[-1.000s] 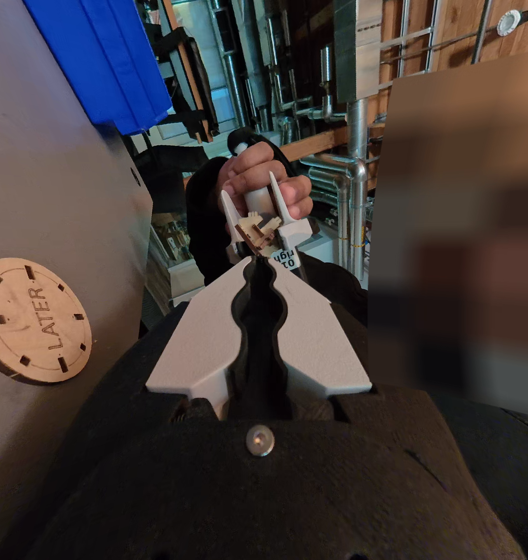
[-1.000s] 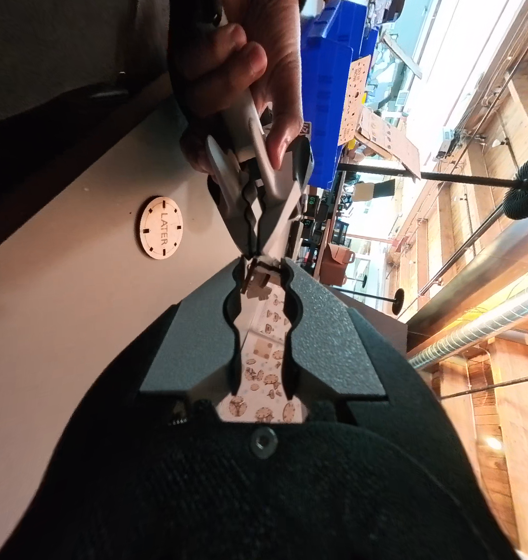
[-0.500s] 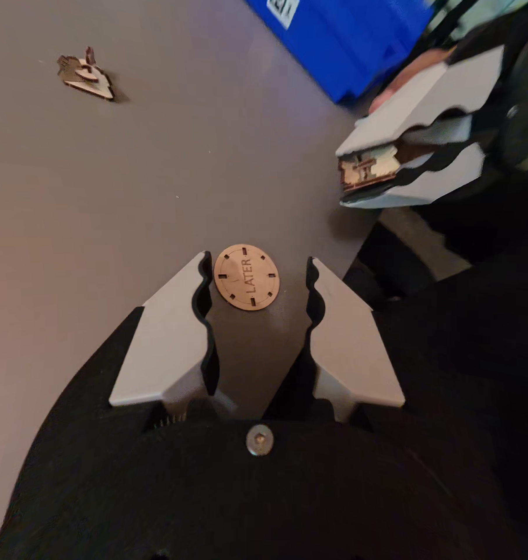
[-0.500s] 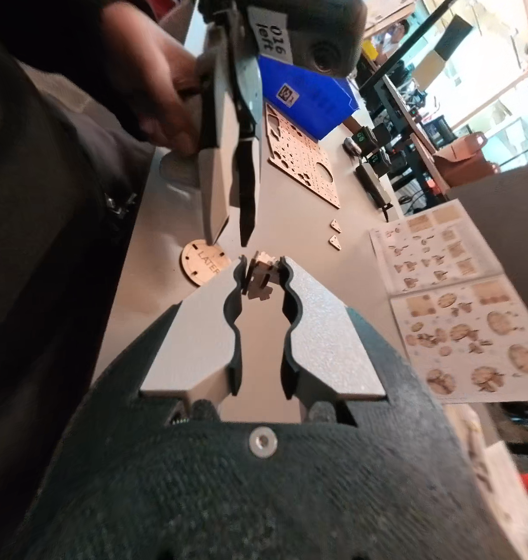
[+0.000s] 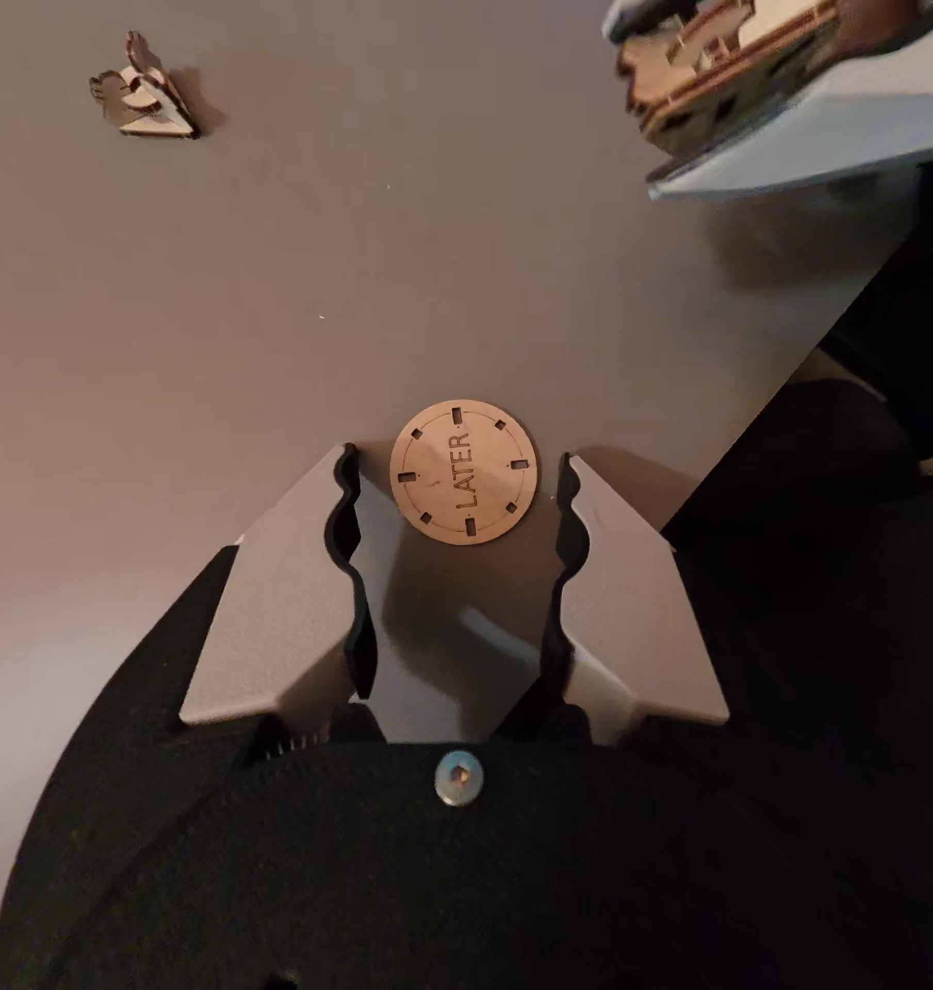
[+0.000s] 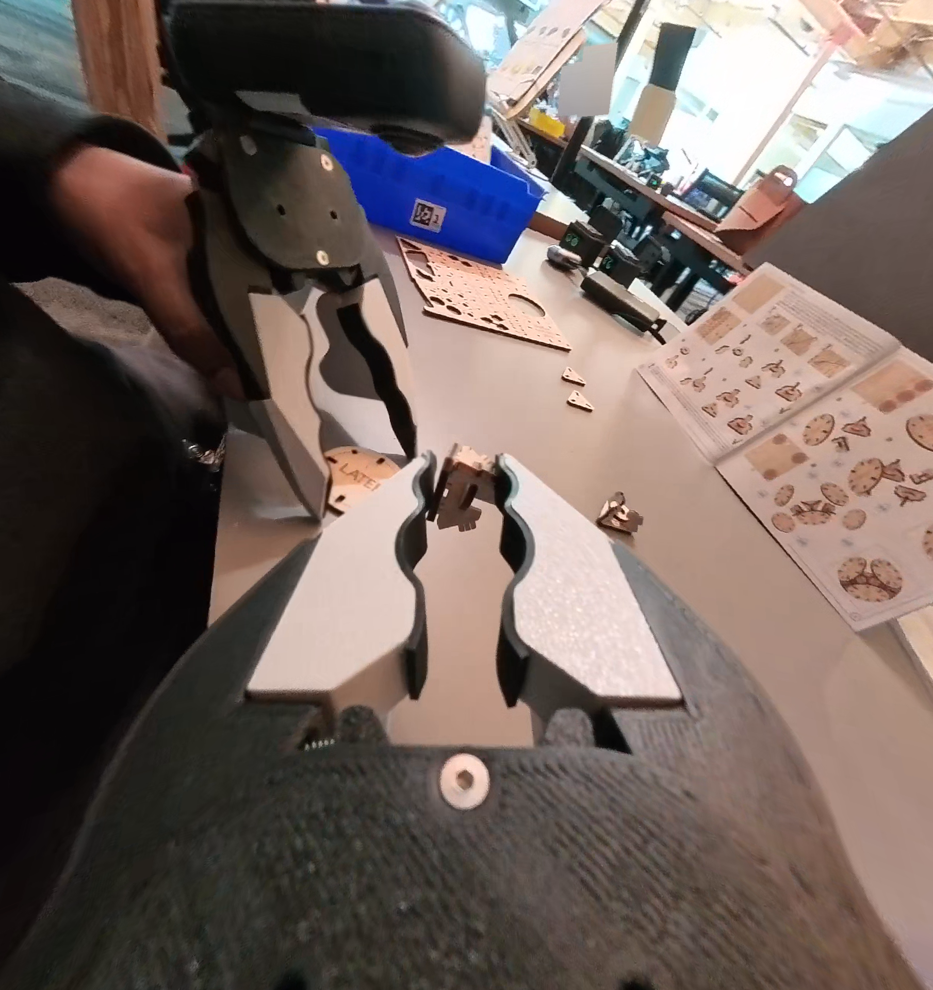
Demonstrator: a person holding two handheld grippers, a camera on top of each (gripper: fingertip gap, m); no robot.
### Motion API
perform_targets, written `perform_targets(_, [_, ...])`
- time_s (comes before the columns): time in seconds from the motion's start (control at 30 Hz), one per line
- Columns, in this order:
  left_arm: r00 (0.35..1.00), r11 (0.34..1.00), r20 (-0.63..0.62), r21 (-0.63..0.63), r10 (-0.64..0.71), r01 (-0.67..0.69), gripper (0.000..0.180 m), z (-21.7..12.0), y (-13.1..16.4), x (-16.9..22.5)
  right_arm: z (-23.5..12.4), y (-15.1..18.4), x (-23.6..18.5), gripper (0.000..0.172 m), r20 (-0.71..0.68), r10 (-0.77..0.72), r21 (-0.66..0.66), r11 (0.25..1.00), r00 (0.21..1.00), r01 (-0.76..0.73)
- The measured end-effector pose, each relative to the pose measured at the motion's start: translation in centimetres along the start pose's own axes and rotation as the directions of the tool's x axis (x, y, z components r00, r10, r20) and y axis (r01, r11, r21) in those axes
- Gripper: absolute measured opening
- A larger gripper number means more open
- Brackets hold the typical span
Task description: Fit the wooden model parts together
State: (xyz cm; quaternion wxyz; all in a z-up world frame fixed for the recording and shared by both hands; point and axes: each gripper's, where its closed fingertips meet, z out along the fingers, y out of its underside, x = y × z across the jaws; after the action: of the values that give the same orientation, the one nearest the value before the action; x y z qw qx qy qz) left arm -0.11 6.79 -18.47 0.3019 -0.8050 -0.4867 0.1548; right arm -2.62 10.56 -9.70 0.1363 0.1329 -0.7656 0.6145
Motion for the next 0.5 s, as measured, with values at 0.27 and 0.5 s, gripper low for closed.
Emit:
perform_targets(0.27, [0.998, 0.999, 0.04, 0.01, 0.05, -0.05, 0.054, 0.2, -0.2, 0.1, -0.4, -0.5, 0.5, 0.021, -0.081, -0.198, 0.014, 0.98, 0.977, 0.2])
perform_targets(0.5, [0.873, 0.913, -0.442, 0.233, -0.207, 0.335, 0.052, -3.4, -3.7, 2.1, 0.0, -0.6, -1.7, 0.02, 0.042, -0.363, 0.037, 0.932, 0.931, 0.362])
